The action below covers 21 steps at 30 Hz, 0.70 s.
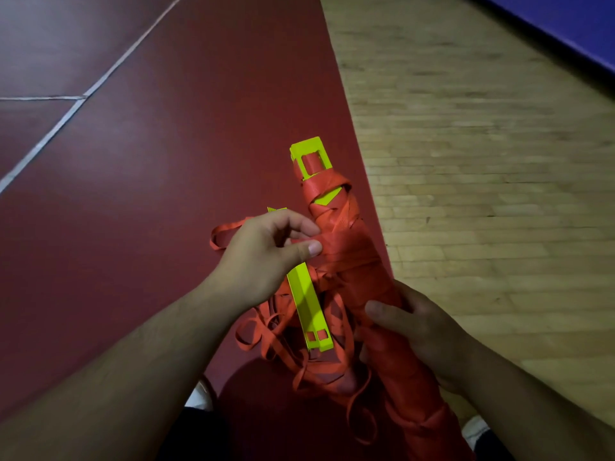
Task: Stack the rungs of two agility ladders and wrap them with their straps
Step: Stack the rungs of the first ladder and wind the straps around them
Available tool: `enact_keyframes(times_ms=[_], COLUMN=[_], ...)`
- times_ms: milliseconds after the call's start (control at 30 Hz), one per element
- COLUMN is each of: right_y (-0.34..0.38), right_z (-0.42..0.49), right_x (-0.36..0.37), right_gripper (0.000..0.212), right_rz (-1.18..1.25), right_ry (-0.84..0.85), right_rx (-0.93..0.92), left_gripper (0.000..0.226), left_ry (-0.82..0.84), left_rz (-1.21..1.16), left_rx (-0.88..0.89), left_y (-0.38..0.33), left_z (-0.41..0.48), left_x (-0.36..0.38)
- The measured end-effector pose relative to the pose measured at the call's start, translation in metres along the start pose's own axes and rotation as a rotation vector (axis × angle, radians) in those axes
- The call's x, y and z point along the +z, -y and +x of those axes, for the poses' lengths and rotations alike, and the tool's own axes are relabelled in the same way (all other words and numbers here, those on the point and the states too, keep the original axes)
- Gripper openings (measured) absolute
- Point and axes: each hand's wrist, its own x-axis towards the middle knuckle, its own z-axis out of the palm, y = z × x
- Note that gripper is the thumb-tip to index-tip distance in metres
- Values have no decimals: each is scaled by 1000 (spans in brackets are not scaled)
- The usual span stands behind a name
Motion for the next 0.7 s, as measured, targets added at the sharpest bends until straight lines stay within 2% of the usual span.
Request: enact_keyframes(times_ms=[100, 367, 500, 633, 700], right_y=[-2, -10, -13, -12, -13], right_z=[3, 7, 7, 7, 7], right_x=[1, 2, 3, 9, 10], right_gripper=[23, 38, 32, 62, 69], right_rz=[-85, -432, -525, -668, -719], right_ry=[-89, -220, -334, -403, -425], right_rx=[-95, -206, -247, -272, -289], left_gripper=[28, 26, 26, 30, 31], left_ry=[-2, -75, -181, -283, -322], left_rz=[-78, -110, -22, 62, 109], left_rx=[33, 76, 46, 24, 9], left_y=[-3, -10, -12, -15, -15], left_z=[-1, -3, -4, -9, -11], left_x=[0, 7, 16, 26, 28])
